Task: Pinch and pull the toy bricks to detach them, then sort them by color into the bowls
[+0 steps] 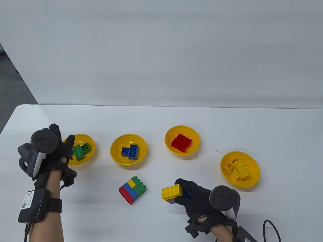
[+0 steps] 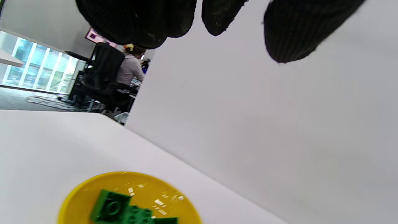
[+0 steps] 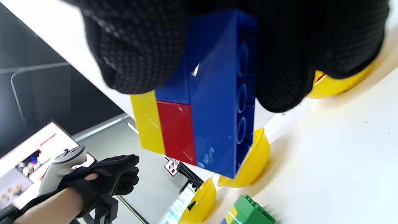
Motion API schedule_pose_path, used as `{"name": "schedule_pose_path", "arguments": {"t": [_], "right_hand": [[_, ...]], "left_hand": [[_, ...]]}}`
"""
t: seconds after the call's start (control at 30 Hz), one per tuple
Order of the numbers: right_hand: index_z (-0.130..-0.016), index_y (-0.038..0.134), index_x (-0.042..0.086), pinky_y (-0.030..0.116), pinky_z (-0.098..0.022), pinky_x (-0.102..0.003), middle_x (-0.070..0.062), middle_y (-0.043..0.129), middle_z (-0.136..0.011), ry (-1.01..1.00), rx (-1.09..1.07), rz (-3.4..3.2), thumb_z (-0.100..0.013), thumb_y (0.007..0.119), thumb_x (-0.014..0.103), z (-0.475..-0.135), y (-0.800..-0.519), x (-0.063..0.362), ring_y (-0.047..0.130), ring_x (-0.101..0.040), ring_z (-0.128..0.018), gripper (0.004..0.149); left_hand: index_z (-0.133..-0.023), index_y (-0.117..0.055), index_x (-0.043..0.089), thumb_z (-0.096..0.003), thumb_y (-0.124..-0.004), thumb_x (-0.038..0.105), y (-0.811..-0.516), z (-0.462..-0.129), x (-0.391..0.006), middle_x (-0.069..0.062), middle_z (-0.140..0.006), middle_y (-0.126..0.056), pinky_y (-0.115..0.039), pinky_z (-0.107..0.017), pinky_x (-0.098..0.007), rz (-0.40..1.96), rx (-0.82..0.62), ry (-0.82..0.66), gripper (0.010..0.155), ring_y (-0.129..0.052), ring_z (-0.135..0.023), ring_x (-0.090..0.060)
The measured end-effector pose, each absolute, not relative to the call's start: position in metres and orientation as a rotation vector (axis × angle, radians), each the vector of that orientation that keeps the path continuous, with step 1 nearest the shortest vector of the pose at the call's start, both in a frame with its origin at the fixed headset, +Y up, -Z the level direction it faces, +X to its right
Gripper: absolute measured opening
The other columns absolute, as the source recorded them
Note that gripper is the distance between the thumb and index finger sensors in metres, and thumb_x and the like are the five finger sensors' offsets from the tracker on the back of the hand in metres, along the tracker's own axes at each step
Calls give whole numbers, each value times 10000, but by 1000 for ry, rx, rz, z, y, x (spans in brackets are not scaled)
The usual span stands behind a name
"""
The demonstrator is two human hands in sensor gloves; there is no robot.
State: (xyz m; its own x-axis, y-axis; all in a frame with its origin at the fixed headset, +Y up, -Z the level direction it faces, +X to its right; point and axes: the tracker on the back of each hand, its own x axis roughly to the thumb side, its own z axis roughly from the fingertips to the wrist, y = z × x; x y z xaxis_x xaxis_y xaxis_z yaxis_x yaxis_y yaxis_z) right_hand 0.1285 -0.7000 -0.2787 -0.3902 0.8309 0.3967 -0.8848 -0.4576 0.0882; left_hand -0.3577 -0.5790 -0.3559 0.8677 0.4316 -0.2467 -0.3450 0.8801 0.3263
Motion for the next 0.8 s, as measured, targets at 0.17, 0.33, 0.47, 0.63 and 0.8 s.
{"name": "schedule_pose_path", "arguments": {"t": [0.17, 0.33, 0.47, 0.63, 0.8], "right_hand": [[-842, 825, 27, 834, -374, -637, -265, 913, -779, -136, 377, 1832, -295, 897, 314, -286, -701, 141, 1012, -475, -525, 622], [-852, 814, 32, 826, -399, -640, -265, 899, -795, -94, 339, 1700, -300, 894, 311, -289, -704, 147, 1002, -478, -548, 623], [-860, 804, 39, 826, -427, -634, -259, 886, -814, -71, 344, 1632, -306, 890, 309, -289, -706, 145, 994, -479, -580, 623], [-871, 787, 35, 829, -438, -627, -268, 868, -831, -21, 351, 1616, -315, 876, 306, -287, -712, 133, 992, -481, -600, 624], [-898, 784, 106, 804, -433, -628, -278, 801, -894, -1, 366, 1626, -327, 871, 328, -278, -714, 123, 959, -473, -622, 619]], "left_hand": [[-1117, -510, 224, -507, -810, 556, -560, -327, -298, -239, -1161, -508, -642, -706, -635, 603, 368, 49, 757, -645, -1021, -513], [-1106, -535, 217, -493, -822, 553, -586, -299, -234, -228, -1141, -570, -698, -675, -622, 876, 345, -234, 756, -737, -978, -488], [-1107, -520, 209, -466, -852, 574, -643, -286, -189, -234, -1131, -589, -736, -635, -614, 1102, 152, -403, 809, -797, -925, -481], [-1113, -436, 186, -448, -894, 567, -710, -283, -139, -259, -1132, -529, -788, -567, -578, 1230, -189, -522, 892, -867, -831, -445], [-996, -697, 165, -431, -967, 435, -716, -281, -132, -208, -979, -824, -903, -443, -511, 1257, -101, -475, 683, -1042, -648, -371]]}}
